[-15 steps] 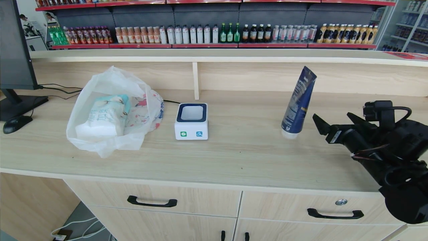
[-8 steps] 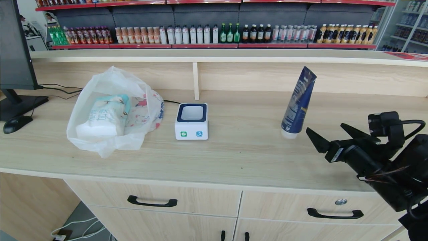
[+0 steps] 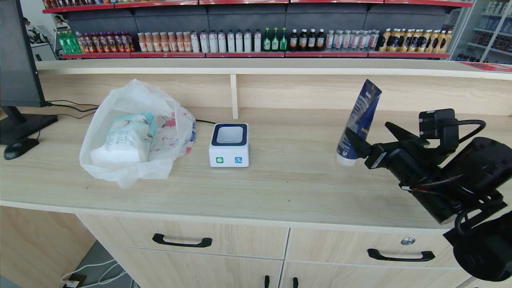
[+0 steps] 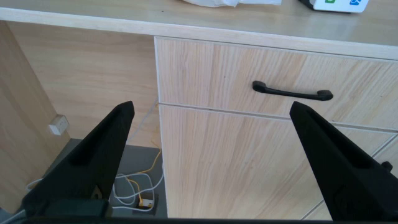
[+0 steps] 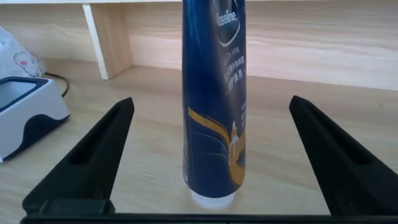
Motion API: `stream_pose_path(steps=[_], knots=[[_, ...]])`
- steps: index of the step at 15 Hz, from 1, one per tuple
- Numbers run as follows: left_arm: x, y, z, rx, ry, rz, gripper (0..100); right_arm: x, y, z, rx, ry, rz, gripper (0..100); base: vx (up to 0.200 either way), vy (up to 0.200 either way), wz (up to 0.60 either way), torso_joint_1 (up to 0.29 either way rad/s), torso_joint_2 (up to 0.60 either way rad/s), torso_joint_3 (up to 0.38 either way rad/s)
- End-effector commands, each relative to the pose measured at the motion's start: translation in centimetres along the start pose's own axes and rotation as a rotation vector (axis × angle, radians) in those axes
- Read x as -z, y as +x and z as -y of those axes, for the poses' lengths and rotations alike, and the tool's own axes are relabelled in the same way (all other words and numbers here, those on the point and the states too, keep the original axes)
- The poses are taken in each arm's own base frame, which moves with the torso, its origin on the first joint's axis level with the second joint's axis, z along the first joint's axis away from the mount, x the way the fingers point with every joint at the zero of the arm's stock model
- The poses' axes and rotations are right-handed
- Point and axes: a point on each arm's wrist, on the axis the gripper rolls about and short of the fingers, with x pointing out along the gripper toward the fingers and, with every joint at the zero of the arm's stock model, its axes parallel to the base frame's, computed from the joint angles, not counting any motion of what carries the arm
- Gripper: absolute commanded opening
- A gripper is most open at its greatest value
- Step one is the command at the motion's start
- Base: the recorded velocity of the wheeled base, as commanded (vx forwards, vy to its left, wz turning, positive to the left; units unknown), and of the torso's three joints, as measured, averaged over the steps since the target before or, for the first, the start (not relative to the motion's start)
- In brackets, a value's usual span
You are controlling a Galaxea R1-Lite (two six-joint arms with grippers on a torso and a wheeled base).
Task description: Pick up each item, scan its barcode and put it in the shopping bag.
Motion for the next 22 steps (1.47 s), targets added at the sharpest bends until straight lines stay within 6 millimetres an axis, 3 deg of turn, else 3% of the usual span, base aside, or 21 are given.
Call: stream_pose_path(steps=[1,9,17,18,22], knots=[[0.0,0.0,0.0,0.000,0.000,0.000,100,0.9,1.1,-0.7,0.010,0.011,-0.006,100,0.000,0.000,0.00,0.000,0.00,0.000],[0.0,0.0,0.0,0.000,0.000,0.005,100,3.2,4.1,-2.3,0.110,0.052,-0.012,100,0.000,0.000,0.00,0.000,0.00,0.000],[0.0,0.0,0.0,0.000,0.000,0.005,100,3.6,4.4,-2.8,0.152,0.080,-0.011,100,0.000,0.000,0.00,0.000,0.00,0.000],[0.0,0.0,0.0,0.000,0.000,0.005,100,3.7,4.3,-2.8,0.153,0.083,-0.016,0,0.000,0.000,0.00,0.000,0.00,0.000],[0.0,0.0,0.0,0.000,0.000,0.005,100,3.1,4.0,-2.6,0.155,0.099,-0.008,0,0.000,0.000,0.00,0.000,0.00,0.000]])
